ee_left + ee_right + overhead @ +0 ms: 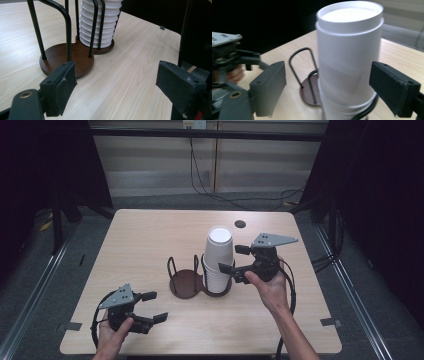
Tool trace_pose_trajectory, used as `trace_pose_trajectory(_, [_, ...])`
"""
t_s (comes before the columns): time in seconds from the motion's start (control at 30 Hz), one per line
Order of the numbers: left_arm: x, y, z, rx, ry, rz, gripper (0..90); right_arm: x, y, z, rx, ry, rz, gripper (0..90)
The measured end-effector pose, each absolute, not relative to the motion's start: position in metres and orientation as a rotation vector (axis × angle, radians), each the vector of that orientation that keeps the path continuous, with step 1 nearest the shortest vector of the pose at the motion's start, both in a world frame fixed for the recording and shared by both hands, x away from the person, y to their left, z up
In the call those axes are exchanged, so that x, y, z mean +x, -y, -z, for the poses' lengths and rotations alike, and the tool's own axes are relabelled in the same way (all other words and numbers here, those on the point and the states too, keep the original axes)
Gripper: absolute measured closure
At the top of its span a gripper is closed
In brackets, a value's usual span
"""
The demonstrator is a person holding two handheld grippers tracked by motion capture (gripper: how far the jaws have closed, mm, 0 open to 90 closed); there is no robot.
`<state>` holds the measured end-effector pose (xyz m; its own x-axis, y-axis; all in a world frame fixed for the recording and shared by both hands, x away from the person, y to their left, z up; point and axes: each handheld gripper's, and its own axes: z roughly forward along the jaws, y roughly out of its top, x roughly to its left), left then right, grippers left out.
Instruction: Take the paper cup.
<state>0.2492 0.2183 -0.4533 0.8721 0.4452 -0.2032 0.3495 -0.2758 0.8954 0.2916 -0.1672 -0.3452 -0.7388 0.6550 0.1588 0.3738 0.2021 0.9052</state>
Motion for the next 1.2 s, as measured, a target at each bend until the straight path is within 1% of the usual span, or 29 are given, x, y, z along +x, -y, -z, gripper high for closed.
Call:
trace_pose_trajectory(0.43, [0.249,-0.217,0.454,1.895,-0.586,-0.093,16.3,0.324,0.157,0.343,0.998,-2.241,-1.479,13.7])
trace_pose_trajectory(0.6, [0.247,-0.218,0.453,1.891,-0.581,-0.095,16.3,0.329,0.155,0.341,0.989,-2.229,-1.512,13.8])
trace_pose_trajectory(1.07, [0.247,-0.218,0.452,1.897,-0.567,-0.093,16.3,0.345,0.138,0.338,0.976,-2.278,-1.416,14.0])
trace_pose_trajectory(1.2, [0.245,-0.217,0.452,1.896,-0.571,-0.093,16.4,0.348,0.135,0.335,0.976,-2.282,-1.406,19.3])
